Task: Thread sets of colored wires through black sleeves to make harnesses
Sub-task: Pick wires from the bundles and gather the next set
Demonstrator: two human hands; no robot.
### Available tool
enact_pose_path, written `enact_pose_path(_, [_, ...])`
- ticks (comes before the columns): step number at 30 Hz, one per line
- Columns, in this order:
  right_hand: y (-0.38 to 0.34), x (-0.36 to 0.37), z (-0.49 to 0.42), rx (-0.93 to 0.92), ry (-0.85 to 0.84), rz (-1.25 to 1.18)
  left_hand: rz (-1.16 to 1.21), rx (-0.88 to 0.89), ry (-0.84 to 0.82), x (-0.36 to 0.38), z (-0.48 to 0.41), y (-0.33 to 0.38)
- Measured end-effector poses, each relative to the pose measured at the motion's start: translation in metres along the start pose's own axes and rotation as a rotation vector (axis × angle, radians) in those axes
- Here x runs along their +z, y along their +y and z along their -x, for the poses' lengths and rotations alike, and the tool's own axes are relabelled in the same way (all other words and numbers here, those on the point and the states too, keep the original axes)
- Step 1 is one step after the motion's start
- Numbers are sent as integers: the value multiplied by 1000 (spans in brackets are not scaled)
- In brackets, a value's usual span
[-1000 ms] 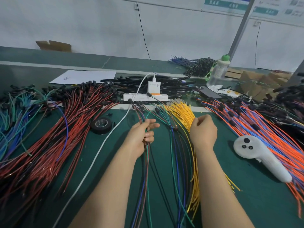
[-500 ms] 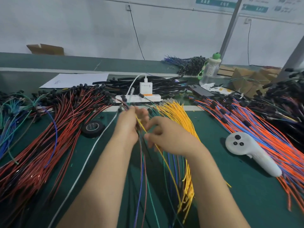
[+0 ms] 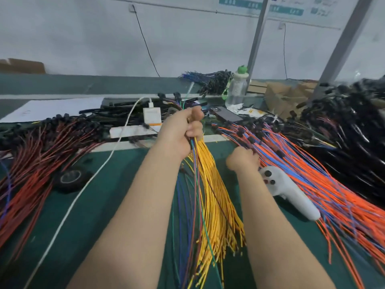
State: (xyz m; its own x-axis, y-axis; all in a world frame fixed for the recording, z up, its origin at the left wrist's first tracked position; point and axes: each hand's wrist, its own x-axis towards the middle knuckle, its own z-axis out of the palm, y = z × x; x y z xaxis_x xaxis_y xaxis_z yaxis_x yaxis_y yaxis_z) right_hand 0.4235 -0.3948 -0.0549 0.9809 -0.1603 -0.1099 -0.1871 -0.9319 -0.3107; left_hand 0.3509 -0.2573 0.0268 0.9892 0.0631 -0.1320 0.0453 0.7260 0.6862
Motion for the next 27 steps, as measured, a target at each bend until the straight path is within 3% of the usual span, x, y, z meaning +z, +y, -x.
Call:
enact_pose_path(7, [-1, 15, -11, 60, 110, -70, -91, -21, 109, -18, -30, -30])
enact_pose_path(9, [-6, 9, -11, -33, 225, -185, -146, -12, 146, -24, -35, -35])
enact_pose_path(11, [-19, -3, -7, -243, 299, -345, -193, 12, 194, -28, -39, -42])
enact_pose_path(14, [-49, -23, 12, -529, 213, -379, -225, 43, 253, -31, -47, -48])
enact_pose_path(17, [-75, -29, 34, -669, 70, -289, -168, 41, 288, -35, -51, -41])
enact_pose_path(23, [-83, -30, 54, -772, 48, -398, 52, 225, 338, -42, -38, -2])
enact_pose_path(27, [-76, -28, 67, -775, -158, -451, 342, 362, 321, -52, -18, 40])
